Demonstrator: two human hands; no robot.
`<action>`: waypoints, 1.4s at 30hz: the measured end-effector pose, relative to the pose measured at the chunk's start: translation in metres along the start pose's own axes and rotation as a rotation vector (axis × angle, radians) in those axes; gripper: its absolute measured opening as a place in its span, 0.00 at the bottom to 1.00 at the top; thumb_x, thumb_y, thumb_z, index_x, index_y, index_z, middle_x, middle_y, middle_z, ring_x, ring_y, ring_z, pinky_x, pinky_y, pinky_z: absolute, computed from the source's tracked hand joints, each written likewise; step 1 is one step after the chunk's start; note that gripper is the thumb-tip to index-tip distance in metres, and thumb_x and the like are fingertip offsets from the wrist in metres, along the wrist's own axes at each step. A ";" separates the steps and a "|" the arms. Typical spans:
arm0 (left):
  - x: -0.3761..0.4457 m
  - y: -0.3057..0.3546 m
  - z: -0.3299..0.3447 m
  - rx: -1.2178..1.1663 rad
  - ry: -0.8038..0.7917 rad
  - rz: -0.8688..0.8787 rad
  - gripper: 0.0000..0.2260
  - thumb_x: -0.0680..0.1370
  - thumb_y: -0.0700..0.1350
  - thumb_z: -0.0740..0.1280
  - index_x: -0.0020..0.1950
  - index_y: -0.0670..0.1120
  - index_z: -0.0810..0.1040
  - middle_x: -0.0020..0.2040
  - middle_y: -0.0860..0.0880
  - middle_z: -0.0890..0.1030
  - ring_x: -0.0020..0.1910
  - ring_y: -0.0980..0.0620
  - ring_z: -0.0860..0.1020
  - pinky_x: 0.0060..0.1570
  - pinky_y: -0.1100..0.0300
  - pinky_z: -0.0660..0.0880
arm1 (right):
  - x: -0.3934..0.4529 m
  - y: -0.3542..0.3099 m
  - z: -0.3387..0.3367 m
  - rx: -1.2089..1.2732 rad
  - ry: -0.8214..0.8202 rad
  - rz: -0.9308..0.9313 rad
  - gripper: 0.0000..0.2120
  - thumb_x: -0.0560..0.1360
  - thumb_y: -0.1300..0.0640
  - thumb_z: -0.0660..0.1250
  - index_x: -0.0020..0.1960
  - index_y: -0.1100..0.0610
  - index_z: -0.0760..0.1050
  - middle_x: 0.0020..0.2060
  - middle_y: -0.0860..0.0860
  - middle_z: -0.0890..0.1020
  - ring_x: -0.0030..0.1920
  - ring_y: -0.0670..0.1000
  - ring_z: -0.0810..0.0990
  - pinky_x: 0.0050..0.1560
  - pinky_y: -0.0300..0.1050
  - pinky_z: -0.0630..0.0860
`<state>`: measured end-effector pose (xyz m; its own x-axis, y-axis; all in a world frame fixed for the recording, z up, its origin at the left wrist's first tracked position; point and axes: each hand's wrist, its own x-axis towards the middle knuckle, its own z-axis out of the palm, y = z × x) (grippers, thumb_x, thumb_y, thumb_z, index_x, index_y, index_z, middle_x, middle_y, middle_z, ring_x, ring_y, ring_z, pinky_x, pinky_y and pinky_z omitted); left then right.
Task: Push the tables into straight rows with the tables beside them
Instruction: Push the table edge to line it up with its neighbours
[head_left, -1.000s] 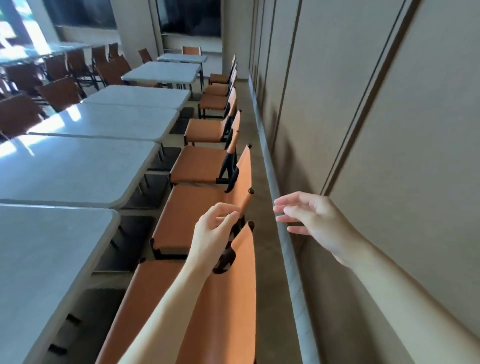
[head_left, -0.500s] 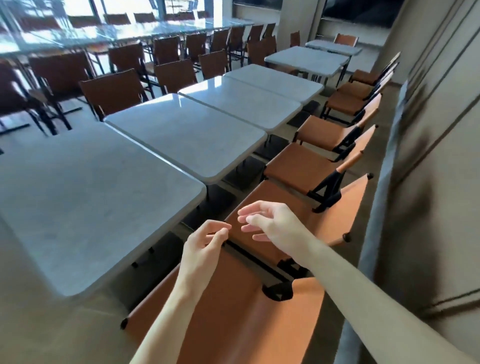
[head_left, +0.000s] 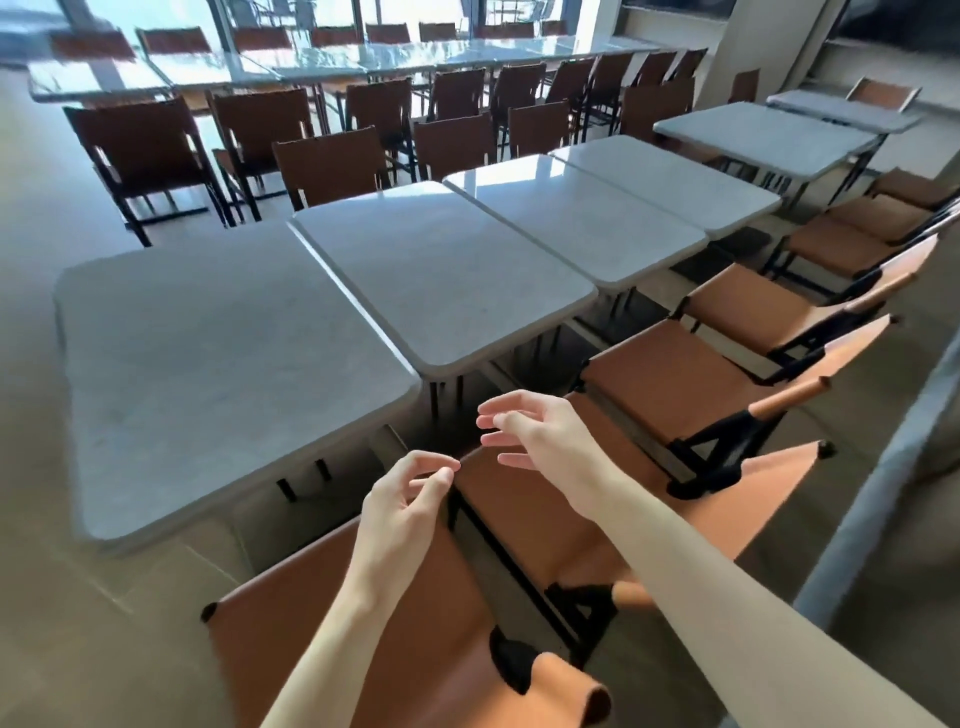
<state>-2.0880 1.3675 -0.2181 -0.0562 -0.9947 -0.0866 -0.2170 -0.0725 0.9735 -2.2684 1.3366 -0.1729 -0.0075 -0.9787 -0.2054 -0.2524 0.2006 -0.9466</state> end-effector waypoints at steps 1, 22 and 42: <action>-0.001 0.004 0.015 0.001 0.011 -0.005 0.08 0.78 0.53 0.64 0.50 0.60 0.83 0.50 0.59 0.85 0.54 0.60 0.82 0.61 0.50 0.77 | 0.004 0.005 -0.019 0.002 -0.001 0.005 0.10 0.84 0.58 0.62 0.56 0.52 0.82 0.53 0.47 0.86 0.52 0.45 0.86 0.55 0.43 0.83; 0.090 -0.015 0.077 -0.103 0.199 -0.176 0.09 0.83 0.46 0.64 0.51 0.56 0.83 0.51 0.57 0.84 0.58 0.57 0.81 0.63 0.52 0.77 | 0.106 0.026 -0.078 0.078 -0.057 0.098 0.09 0.84 0.58 0.62 0.57 0.53 0.81 0.53 0.48 0.86 0.53 0.47 0.86 0.49 0.40 0.83; 0.362 -0.172 0.200 -0.432 1.281 -0.298 0.26 0.86 0.52 0.50 0.84 0.54 0.44 0.83 0.58 0.44 0.81 0.60 0.46 0.81 0.55 0.46 | 0.400 0.161 -0.064 0.223 -0.107 0.285 0.10 0.83 0.61 0.63 0.63 0.55 0.76 0.56 0.52 0.81 0.58 0.49 0.82 0.59 0.49 0.81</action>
<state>-2.2659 1.0350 -0.4593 0.9150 -0.2939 -0.2764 0.2663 -0.0748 0.9610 -2.3737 0.9751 -0.3918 0.0573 -0.8745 -0.4816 -0.0373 0.4802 -0.8764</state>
